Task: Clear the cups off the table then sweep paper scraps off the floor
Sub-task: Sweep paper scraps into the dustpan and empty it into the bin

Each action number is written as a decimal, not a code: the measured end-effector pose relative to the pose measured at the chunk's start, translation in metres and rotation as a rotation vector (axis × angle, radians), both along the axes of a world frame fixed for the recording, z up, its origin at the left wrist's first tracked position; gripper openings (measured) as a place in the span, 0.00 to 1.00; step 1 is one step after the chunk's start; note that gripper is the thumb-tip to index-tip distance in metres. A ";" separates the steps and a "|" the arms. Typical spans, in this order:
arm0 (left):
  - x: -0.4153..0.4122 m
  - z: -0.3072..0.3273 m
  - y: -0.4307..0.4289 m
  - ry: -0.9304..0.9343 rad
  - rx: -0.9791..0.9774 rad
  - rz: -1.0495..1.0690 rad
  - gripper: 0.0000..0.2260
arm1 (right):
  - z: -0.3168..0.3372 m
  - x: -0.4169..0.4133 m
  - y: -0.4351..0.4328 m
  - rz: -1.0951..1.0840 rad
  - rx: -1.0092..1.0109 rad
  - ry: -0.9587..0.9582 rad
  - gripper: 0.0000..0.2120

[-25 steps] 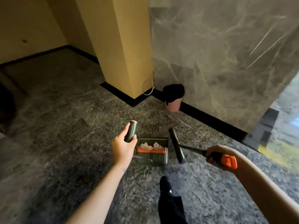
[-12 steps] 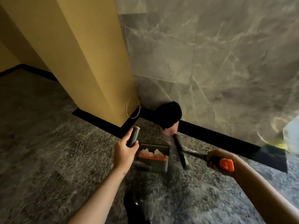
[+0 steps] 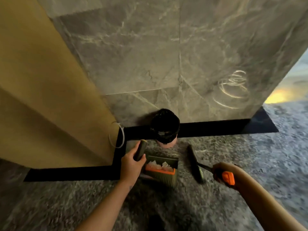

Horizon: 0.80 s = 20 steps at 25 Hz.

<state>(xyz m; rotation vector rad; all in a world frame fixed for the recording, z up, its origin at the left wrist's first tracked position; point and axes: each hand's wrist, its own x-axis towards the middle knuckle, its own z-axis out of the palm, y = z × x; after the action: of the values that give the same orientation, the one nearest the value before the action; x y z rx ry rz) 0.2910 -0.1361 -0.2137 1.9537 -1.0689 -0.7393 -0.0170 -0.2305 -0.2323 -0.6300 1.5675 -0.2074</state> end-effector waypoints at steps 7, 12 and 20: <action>0.064 -0.038 -0.026 0.083 0.100 -0.211 0.27 | -0.008 0.053 0.021 -0.202 0.149 0.045 0.08; 0.086 -0.042 -0.040 0.031 0.151 -0.280 0.29 | 0.005 0.073 0.016 -0.214 0.206 0.022 0.10; 0.093 -0.043 -0.035 0.103 0.263 -0.315 0.32 | -0.008 0.082 0.033 0.341 0.193 0.245 0.15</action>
<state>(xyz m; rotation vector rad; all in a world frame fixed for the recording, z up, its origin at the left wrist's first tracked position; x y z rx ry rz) 0.3836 -0.1710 -0.2572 1.9574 -1.2853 -1.1912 0.0654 -0.1979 -0.2399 -0.7785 1.6603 0.2834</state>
